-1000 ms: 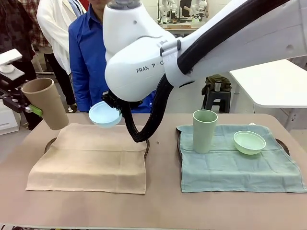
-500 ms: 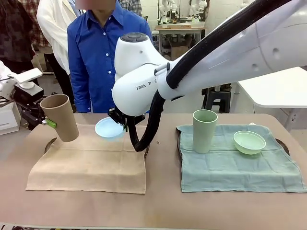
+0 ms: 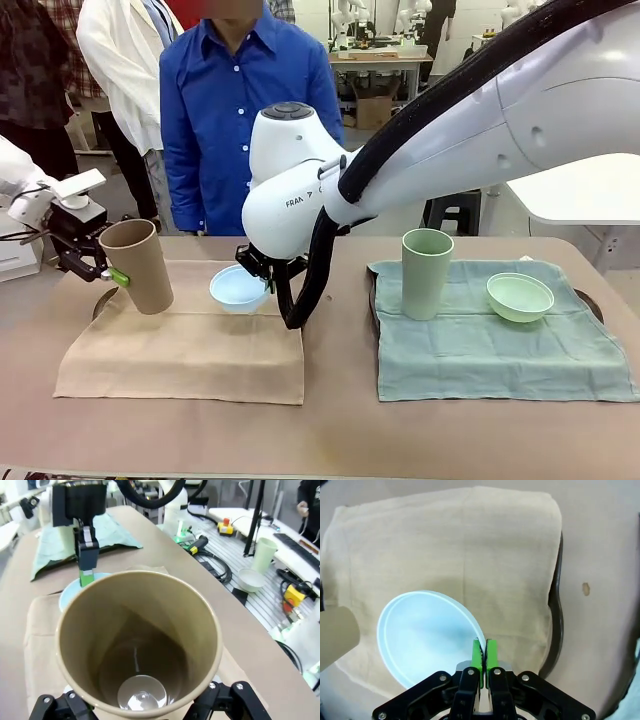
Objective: Set up a tray with a mat and arrange the tableware.
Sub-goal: Place the Picnic Bowl and Reusable plastic cup back onto the Handle tray in front of the human's position.
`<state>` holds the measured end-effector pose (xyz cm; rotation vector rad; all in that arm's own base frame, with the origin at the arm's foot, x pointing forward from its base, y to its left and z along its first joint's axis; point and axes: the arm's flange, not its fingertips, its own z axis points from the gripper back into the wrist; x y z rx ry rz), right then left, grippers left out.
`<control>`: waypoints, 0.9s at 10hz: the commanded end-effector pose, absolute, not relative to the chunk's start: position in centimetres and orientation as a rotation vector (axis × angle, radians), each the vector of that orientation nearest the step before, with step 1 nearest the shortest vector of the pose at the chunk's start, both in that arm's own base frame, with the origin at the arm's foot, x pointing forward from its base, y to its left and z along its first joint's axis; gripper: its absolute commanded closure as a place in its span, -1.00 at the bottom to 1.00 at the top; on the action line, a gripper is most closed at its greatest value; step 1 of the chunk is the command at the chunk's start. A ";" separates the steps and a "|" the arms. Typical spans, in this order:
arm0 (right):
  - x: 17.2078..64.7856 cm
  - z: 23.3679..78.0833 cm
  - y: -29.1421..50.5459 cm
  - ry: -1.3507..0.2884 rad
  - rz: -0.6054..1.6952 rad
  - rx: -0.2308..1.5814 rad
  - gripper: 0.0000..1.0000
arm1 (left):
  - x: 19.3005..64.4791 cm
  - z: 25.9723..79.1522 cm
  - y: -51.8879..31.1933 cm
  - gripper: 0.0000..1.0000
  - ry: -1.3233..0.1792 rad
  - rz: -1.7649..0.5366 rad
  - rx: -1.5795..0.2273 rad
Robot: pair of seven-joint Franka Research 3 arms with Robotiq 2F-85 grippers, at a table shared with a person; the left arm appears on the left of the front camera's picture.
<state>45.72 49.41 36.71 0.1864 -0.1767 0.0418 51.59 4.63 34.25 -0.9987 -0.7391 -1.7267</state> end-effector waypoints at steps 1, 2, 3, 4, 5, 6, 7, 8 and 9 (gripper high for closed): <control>46.0 35.5 49.6 -0.176 0.060 0.204 0.92 | 52.7 34.1 4.6 -0.74 -0.775 -1.750 -0.998; 46.1 35.1 49.5 -0.169 0.055 0.197 0.92 | 53.0 33.6 4.4 -0.74 -0.777 -1.750 -0.992; 46.1 34.8 49.4 -0.167 0.054 0.193 0.92 | 53.1 33.1 4.1 -0.74 -0.772 -1.754 -0.983; 46.3 34.5 49.3 -0.172 0.057 0.188 0.92 | 53.3 32.7 3.7 -0.74 -0.768 -1.768 -0.976; 46.5 34.2 49.3 -0.169 0.061 0.188 0.92 | 53.3 32.5 3.5 -0.74 -0.761 -1.783 -0.963; 46.5 34.0 49.3 -0.169 0.061 0.190 0.92 | 53.4 32.5 3.6 -0.74 -0.769 -1.785 -0.955; 46.5 34.0 49.3 -0.171 0.061 0.189 0.92 | 53.4 32.4 3.6 -0.74 -0.774 -1.785 -0.944; 46.6 34.2 49.2 -0.177 0.054 0.185 -0.24 | 53.5 32.4 3.5 -1.00 -0.775 -1.786 -0.939; 46.6 34.5 49.2 -0.187 0.053 0.186 -0.23 | 53.4 32.4 3.5 -1.00 -0.774 -1.783 -0.937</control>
